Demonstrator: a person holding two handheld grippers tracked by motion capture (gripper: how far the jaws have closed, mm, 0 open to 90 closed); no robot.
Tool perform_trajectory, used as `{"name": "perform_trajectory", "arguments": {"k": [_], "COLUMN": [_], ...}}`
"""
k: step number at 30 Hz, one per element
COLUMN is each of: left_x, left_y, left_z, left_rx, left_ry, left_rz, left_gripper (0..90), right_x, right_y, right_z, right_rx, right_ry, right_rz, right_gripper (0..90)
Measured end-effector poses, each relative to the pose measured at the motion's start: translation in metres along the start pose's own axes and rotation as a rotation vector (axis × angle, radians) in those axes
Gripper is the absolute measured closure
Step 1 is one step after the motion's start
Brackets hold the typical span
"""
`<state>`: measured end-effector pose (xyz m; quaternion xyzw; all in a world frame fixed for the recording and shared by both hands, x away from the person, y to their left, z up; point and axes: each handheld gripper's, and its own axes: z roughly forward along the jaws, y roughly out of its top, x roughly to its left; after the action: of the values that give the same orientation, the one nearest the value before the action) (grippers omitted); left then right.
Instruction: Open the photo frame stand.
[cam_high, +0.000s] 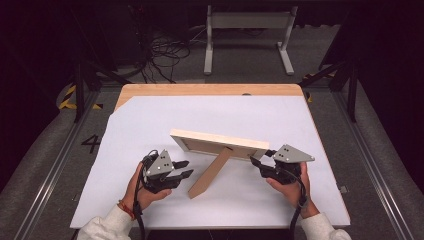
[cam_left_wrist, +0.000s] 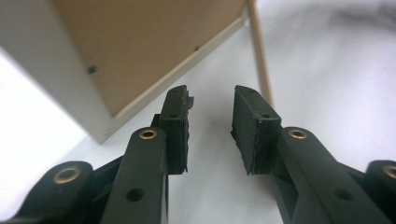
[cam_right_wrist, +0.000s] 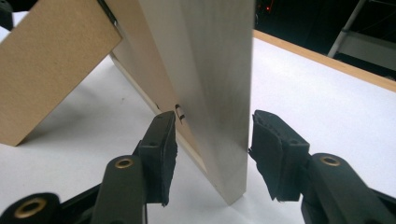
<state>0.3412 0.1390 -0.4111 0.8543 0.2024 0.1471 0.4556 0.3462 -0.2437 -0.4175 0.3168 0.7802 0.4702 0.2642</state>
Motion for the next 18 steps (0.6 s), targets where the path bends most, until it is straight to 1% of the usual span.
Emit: {"name": "perform_trajectory", "arguments": {"k": [5, 7, 8, 12, 15, 16, 18], "left_x": [0.010, 0.013, 0.013, 0.020, 0.024, 0.026, 0.030], "left_y": [-0.003, -0.003, -0.003, -0.004, -0.005, -0.006, -0.007], "left_z": [-0.001, 0.000, 0.000, 0.001, 0.002, 0.002, 0.003], "left_rx": [0.006, 0.006, 0.006, 0.006, 0.011, 0.010, 0.015], "left_ry": [0.036, 0.044, 0.044, 0.070, 0.087, 0.089, 0.098], "left_rz": [-0.012, -0.020, -0.020, -0.028, -0.025, -0.035, -0.041], "left_gripper": [66.7, 66.6, 66.5, 67.0, 66.9, 66.9, 66.9], "right_x": [-0.003, -0.004, -0.005, -0.004, -0.003, -0.002, 0.000], "right_y": [0.004, 0.006, 0.007, 0.009, 0.010, 0.011, 0.012], "right_z": [-0.009, -0.012, -0.013, -0.014, -0.014, -0.015, -0.015], "right_rx": [-0.021, -0.036, -0.038, -0.047, -0.054, -0.056, -0.057], "right_ry": [0.003, 0.011, 0.008, 0.015, 0.021, 0.025, 0.026], "right_rz": [0.000, 0.004, -0.003, -0.009, -0.010, -0.007, -0.022], "right_gripper": [50.3, 50.5, 50.4, 51.1, 51.8, 51.9, 52.7]}}
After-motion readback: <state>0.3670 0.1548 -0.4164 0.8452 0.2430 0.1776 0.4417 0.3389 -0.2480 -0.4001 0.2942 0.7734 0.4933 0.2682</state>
